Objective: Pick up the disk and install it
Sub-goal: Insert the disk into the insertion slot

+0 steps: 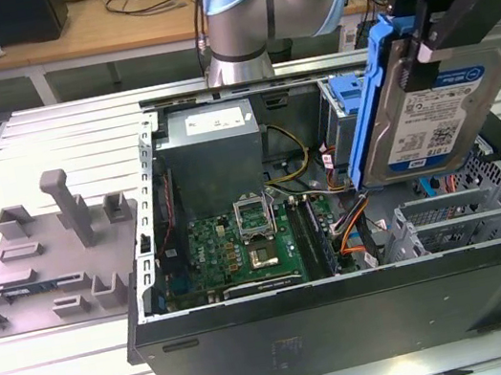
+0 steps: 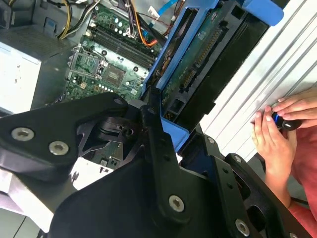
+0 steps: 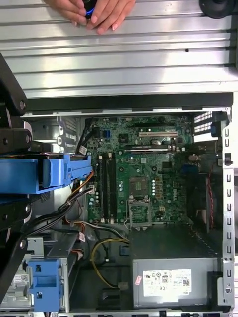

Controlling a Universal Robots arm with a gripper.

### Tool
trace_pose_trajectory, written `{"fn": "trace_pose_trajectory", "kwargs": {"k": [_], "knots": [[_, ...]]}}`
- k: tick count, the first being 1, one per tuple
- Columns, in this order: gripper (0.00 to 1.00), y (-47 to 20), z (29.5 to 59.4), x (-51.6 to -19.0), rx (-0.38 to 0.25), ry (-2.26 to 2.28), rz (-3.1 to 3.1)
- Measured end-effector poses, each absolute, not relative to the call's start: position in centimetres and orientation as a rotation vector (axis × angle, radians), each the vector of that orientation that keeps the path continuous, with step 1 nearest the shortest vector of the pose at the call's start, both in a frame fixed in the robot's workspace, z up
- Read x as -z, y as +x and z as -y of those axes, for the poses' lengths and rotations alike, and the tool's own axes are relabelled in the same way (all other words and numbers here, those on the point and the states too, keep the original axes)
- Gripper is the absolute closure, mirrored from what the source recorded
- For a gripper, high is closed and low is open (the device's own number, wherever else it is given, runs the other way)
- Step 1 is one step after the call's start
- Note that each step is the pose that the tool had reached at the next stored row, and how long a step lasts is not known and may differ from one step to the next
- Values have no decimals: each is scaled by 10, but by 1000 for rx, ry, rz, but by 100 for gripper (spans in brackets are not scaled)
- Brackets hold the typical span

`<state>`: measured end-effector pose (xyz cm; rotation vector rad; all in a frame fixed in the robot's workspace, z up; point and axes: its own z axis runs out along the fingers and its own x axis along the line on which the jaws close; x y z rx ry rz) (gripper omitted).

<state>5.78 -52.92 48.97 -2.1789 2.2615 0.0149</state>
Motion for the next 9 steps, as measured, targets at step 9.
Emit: {"fn": "trace_pose_trajectory", "kwargs": {"k": [9], "knots": [[63,85,532,-490,-15,-2178,-2262]]}}
